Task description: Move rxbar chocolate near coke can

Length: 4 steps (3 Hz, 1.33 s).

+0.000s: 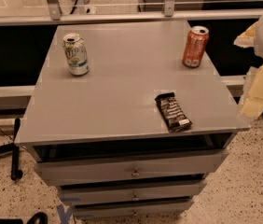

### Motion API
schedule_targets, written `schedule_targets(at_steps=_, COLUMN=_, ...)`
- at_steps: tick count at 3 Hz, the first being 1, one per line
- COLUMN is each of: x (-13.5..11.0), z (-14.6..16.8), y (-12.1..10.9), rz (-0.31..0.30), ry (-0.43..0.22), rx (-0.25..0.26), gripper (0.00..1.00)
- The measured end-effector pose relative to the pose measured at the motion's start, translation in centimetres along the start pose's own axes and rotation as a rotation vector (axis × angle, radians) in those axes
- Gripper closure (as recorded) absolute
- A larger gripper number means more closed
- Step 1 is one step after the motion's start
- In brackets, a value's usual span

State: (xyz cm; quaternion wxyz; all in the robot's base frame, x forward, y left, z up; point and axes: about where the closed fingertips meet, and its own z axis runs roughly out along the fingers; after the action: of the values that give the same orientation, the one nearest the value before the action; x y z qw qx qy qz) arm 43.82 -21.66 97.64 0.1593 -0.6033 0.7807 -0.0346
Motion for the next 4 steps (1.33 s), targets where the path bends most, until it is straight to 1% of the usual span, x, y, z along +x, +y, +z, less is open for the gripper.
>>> schedule_targets(at_steps=1, x=-0.1, z=-0.1, y=-0.1, rz=0.003, ry=-0.006, rx=0.009, gripper=0.0)
schedule_targets(at_steps=2, x=-0.4, z=1.5, y=0.0, rz=0.041, ry=-0.064, rx=0.015, gripper=0.0)
schedule_targets(at_steps=3, x=-0.9, z=5.7, y=0.6, rz=0.12, ry=-0.154, rx=0.004, gripper=0.0)
schedule_targets(at_steps=4, x=-1.8, z=10.5, y=1.2, rz=0.192, ry=-0.211, rx=-0.01, gripper=0.0)
